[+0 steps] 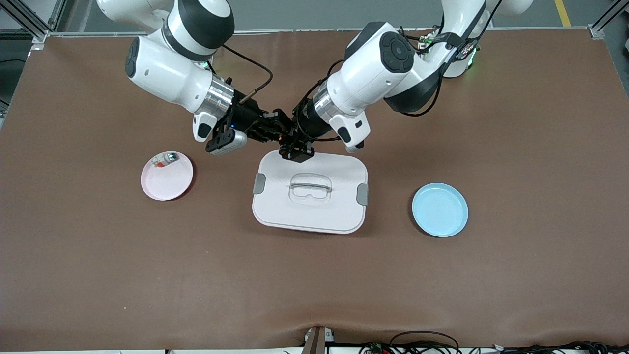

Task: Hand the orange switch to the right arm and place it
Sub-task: 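Close the right gripper on the switch held by the left gripper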

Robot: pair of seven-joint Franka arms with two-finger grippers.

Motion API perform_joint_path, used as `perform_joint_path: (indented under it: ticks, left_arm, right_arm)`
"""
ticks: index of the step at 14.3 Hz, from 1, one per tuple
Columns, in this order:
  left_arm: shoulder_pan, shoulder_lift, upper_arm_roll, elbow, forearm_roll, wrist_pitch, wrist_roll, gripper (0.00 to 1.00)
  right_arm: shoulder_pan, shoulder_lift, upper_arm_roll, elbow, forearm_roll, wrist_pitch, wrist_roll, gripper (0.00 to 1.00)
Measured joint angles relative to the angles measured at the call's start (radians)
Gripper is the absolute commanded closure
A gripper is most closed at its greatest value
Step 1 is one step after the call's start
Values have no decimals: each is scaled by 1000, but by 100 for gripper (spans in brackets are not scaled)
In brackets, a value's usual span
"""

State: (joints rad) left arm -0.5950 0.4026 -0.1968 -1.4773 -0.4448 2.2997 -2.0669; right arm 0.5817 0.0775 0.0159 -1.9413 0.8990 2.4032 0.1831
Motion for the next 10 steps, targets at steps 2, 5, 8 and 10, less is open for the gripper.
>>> perform_joint_path:
  ticks: [2,5,8,10]
  left_arm:
    - [0,0,0,0,0,0,0,38]
    - [0,0,0,0,0,-1,0,6]
    - [3,0,2,3,1,1,0,0]
    - [5,-1,4,5,1,1,0,0]
  right_arm:
    - [0,1,0,0,1,0,0,100]
    - [0,2,0,1,2,0,0,100]
    - [0,11,-1,2,3,-1,6,100]
    - [0,15,-1,2,3,-2,4,100]
